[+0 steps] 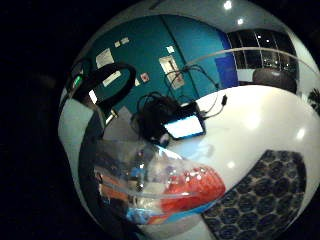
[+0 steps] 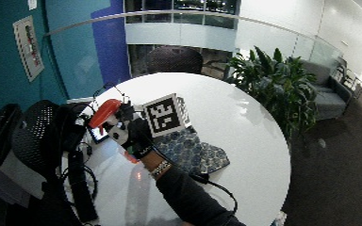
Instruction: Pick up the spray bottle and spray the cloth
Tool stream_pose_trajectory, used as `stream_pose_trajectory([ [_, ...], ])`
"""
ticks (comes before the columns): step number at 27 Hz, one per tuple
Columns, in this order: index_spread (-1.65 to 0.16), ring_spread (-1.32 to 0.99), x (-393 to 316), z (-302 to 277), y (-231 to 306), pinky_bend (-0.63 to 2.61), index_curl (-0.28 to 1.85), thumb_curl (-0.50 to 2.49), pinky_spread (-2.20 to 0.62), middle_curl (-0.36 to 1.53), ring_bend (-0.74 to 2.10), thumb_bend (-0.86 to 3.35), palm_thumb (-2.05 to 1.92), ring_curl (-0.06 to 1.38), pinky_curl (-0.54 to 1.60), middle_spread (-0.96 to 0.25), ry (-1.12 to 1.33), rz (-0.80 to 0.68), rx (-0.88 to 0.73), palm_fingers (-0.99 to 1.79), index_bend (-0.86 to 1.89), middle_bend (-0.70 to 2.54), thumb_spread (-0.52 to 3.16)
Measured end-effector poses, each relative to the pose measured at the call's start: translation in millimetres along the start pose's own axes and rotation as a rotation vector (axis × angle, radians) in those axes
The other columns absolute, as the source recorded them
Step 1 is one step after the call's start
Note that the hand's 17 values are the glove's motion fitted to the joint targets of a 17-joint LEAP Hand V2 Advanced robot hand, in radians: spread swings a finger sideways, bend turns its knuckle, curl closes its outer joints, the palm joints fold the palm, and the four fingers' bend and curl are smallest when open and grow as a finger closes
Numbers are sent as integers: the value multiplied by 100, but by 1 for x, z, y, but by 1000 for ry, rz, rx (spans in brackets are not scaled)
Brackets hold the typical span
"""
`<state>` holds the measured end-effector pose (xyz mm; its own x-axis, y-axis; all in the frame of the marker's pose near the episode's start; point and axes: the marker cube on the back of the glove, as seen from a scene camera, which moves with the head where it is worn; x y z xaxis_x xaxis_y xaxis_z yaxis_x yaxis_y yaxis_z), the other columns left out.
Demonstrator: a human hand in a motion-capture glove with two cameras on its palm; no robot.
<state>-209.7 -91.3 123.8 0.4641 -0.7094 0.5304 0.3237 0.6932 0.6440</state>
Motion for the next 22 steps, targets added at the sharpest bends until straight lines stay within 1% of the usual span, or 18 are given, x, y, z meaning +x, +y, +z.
stream_pose_trajectory([
  [7, -29, -19, 17, 8, 2, 49, 48, 58, -31, 53, 68, -2, 87, 48, 42, -21, -96, 115, -21, 132, 17, 52, 94],
  [14, -28, -19, 18, 2, -6, 50, 48, 57, -31, 53, 68, -2, 87, 48, 42, -21, -73, 112, -21, 133, 17, 53, 97],
  [22, -28, -19, 18, -21, -23, 50, 48, 56, -31, 53, 69, -2, 87, 48, 42, -21, -109, 120, 22, 133, 18, 53, 99],
])
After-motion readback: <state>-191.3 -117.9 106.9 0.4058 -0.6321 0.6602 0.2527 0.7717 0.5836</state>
